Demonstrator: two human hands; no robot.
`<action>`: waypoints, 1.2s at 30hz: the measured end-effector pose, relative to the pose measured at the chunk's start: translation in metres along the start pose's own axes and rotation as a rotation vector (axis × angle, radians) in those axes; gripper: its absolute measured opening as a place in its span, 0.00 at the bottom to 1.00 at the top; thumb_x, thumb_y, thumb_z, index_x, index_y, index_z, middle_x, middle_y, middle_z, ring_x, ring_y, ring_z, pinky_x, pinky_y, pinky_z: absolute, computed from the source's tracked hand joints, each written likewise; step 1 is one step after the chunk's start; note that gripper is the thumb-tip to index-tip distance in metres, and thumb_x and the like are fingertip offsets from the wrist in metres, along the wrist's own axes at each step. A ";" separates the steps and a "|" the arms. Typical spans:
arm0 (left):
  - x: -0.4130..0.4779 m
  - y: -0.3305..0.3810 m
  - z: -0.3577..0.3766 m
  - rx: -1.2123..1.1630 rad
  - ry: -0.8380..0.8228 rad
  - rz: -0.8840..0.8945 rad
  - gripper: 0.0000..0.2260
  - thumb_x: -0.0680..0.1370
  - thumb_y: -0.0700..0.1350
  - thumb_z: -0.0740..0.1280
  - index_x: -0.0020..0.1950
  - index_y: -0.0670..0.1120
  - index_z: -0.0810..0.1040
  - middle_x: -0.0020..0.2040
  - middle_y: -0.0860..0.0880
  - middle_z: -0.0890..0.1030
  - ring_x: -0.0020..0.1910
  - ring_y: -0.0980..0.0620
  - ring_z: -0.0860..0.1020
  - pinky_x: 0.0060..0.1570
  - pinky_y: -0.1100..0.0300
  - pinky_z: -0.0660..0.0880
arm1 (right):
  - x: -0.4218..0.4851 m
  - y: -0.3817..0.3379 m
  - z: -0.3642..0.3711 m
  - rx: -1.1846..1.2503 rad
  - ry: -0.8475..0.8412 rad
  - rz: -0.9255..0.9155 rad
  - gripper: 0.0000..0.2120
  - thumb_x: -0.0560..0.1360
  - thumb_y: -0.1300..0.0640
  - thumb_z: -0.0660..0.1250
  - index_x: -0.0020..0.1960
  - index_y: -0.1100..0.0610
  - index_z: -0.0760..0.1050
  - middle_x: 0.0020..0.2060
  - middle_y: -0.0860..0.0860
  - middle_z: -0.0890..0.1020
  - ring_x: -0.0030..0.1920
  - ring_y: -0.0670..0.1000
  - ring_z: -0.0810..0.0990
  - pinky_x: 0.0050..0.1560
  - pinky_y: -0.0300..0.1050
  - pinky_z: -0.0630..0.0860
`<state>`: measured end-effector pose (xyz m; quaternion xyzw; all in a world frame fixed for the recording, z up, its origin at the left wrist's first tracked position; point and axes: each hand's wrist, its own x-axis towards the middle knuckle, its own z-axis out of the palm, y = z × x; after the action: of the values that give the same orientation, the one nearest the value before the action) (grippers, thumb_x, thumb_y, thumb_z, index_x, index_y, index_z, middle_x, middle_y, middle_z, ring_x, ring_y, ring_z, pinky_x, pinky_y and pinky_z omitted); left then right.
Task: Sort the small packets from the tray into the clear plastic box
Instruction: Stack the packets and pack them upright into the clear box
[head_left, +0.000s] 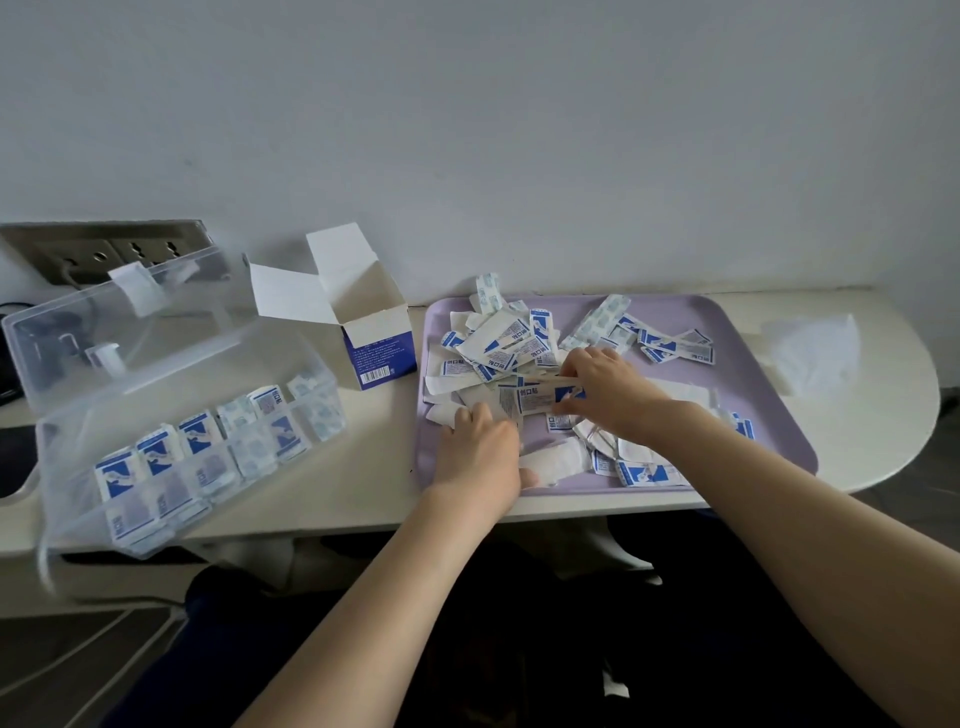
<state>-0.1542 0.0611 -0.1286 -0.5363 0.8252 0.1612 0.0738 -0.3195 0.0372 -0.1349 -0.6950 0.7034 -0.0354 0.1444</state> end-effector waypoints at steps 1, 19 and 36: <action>0.000 -0.001 0.000 0.010 -0.008 0.006 0.18 0.77 0.56 0.65 0.61 0.45 0.72 0.61 0.44 0.69 0.63 0.45 0.65 0.56 0.55 0.65 | 0.000 -0.001 0.000 0.002 -0.001 0.001 0.20 0.74 0.49 0.67 0.60 0.58 0.68 0.59 0.55 0.74 0.60 0.54 0.66 0.61 0.48 0.67; -0.003 -0.047 -0.023 -0.282 0.166 -0.090 0.11 0.80 0.44 0.57 0.38 0.45 0.67 0.37 0.46 0.74 0.39 0.44 0.72 0.36 0.54 0.66 | -0.015 -0.016 -0.016 0.304 0.427 -0.175 0.05 0.81 0.60 0.55 0.51 0.61 0.67 0.45 0.57 0.76 0.40 0.56 0.70 0.40 0.50 0.66; -0.011 -0.040 -0.022 -0.367 0.202 0.025 0.07 0.79 0.45 0.62 0.54 0.46 0.78 0.47 0.50 0.80 0.46 0.49 0.78 0.44 0.56 0.74 | -0.018 -0.040 0.006 -0.137 0.200 -0.410 0.09 0.80 0.55 0.58 0.58 0.52 0.73 0.50 0.50 0.80 0.47 0.54 0.78 0.39 0.43 0.68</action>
<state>-0.1120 0.0479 -0.1122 -0.5440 0.7918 0.2549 -0.1102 -0.2789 0.0550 -0.1279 -0.8246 0.5591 -0.0849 0.0165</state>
